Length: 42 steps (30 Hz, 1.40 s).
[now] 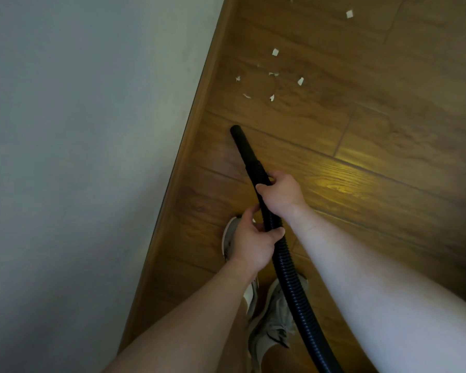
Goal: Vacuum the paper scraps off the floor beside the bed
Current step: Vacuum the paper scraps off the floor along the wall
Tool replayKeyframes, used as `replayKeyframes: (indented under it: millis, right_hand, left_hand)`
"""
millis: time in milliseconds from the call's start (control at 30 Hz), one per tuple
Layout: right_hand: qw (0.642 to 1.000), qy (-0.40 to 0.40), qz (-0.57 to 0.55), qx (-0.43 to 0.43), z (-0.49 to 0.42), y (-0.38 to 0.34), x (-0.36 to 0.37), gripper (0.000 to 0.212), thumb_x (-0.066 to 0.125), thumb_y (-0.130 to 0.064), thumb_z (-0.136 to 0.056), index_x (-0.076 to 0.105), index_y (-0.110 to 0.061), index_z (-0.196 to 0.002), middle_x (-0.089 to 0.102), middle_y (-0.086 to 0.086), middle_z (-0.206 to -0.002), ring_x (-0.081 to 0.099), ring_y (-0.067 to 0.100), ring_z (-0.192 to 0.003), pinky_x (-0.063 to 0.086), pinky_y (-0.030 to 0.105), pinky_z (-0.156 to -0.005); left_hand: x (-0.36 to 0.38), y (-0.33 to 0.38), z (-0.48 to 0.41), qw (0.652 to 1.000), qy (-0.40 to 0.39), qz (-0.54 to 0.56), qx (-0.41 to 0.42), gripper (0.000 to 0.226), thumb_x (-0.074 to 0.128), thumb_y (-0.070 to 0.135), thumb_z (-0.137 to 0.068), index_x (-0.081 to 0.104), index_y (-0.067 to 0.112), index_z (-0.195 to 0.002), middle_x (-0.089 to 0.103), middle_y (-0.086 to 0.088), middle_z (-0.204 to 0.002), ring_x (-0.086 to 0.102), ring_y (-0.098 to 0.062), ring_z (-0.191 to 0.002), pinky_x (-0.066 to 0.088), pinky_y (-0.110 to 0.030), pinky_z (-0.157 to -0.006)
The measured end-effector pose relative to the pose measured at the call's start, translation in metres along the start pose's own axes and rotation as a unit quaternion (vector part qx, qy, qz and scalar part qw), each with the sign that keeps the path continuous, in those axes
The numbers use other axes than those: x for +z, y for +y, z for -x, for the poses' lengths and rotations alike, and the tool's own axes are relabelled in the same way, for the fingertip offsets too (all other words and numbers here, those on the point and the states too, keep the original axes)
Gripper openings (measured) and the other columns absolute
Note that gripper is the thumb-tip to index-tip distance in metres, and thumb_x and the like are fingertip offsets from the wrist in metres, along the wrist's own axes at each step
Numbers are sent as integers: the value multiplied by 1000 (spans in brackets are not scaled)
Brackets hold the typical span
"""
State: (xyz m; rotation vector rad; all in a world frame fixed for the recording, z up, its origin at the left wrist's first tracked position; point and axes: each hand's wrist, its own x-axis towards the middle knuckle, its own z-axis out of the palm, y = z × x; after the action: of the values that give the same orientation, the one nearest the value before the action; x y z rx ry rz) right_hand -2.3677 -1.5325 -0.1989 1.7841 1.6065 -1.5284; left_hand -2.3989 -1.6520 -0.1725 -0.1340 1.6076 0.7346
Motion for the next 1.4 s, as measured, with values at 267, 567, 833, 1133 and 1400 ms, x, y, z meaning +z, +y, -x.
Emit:
replayKeyframes:
  millis: [267,567,833,1133,1400]
  right_hand:
    - [998,49,4,38,-20,-4,-38,34,65,-23,-89,66,-16,-122,63,3,-89,66,29,-93,52,31,-77]
    - [996,65,-25,56,-33,8,-64,35,64,-24,-90,63,-17,-124,63,0,-86,66,25,-86,56,34,-77]
    - [998,42,-14,34,-50,-4,-83,30,64,-25,-92,66,-17,-121,64,2,-88,66,26,-88,56,35,-79]
    - [1000,-24,-1,6,-65,-23,-70,28,63,-30,-94,68,-20,-120,68,1,-91,60,16,-73,44,23,-55]
    - [998,-63,14,-7,-82,-46,-71,29,61,-30,-96,66,-20,-122,57,-8,-77,52,5,-63,39,20,-48]
  left_hand:
    - [32,34,-8,1000,-28,-8,10,61,78,6,-85,48,22,-137,72,1,-107,71,-13,-94,58,-21,-71]
    - [68,43,-19,999,-36,15,-11,69,80,3,-81,42,25,-135,73,-3,-113,72,-22,-102,58,-52,-93]
    - [80,66,-26,999,-21,30,-14,70,82,4,-80,40,32,-129,71,-8,-113,71,-25,-104,56,-54,-94]
    - [65,82,-28,998,22,59,-17,70,79,1,-84,39,23,-137,67,-10,-112,71,-24,-99,61,-32,-74]
    - [60,102,-37,997,51,55,-8,65,78,4,-86,39,29,-131,66,-1,-113,69,-13,-98,57,-20,-66]
